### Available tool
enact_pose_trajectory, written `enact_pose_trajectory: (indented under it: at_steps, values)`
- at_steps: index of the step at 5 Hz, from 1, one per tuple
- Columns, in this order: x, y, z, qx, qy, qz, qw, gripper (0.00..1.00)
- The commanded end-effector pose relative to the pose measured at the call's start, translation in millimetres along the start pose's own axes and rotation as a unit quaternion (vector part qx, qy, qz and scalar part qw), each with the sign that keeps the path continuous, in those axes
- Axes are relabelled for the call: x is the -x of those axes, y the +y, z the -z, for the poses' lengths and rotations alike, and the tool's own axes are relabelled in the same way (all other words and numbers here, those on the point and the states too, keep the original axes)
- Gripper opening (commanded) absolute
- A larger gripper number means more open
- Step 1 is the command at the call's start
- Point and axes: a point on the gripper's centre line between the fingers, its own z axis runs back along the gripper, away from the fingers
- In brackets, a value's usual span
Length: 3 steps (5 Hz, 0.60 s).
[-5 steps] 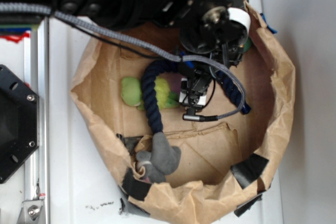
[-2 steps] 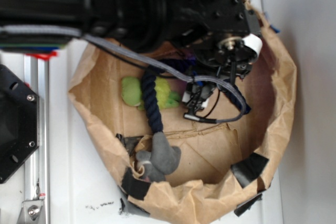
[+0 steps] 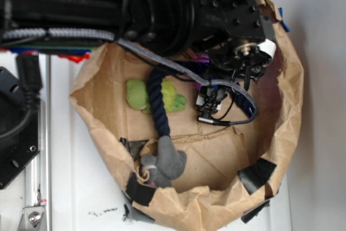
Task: Grab the blue rope.
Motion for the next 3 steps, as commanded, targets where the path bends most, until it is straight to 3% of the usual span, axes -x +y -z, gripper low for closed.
enact_pose_trajectory:
  at_steps: [1,2,3]
  values:
    - [-7.0,-4.9,12.9,-0.002,-0.017,0.022,1.0,0.13]
    - [-7.1,-3.0,11.7,0.005,-0.021,0.012,1.0,0.0]
    - [-6.9,-2.1,11.2,0.009,-0.021,0.01,1.0,0.0]
